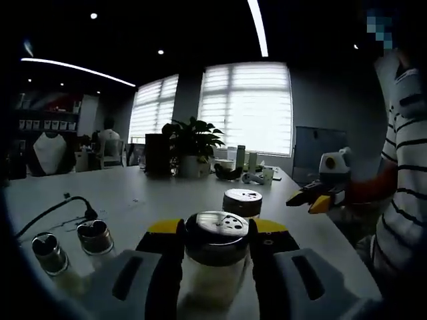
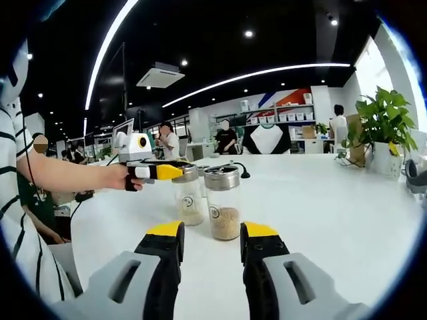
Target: Rotate the seasoning bottle until the label or dispensing opening points toward the visible target arrow and the bottle remains upright within the marked orientation range
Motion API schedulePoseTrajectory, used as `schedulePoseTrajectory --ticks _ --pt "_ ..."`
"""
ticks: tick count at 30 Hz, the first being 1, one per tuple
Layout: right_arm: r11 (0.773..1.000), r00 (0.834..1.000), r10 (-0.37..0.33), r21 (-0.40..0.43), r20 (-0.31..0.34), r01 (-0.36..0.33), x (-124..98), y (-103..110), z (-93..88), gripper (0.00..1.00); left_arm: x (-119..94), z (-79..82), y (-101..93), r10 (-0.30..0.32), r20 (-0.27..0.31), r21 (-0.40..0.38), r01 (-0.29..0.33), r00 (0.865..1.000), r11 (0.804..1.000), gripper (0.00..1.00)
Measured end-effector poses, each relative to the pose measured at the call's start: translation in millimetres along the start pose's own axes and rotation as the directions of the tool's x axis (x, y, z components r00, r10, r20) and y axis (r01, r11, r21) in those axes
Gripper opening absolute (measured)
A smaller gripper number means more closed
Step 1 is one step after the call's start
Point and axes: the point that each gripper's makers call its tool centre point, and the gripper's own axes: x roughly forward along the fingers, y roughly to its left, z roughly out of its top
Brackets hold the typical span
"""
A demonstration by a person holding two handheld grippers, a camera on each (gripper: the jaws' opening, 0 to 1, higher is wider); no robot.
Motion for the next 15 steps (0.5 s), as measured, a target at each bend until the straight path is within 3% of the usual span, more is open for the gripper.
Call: schedulePoseTrajectory --ticks 8,13,15 --pt "1.0 1.0 0.003 -0.004 -0.005 -0.003 0.5 0.0 -0.8 0.32 1.7 -0.7 -2.4 -0.056 -0.015 -0.017 0.056 0.998 0.998 0.41" --pt "1.0 1.0 0.001 -0.006 0.001 -0.001 2.9 -1.3 1.4 0.35 1.7 -1.8 -2.6 -0.035 -0.022 -0.035 0.034 0.999 0.999 0.41" --pt "1.0 1.0 -0.001 -0.019 0.002 0.001 3.6 -1.6 2.7 0.36 -0.3 -4.6 -3.3 -0.013 -0.039 0.018 0.013 0.999 1.0 0.41"
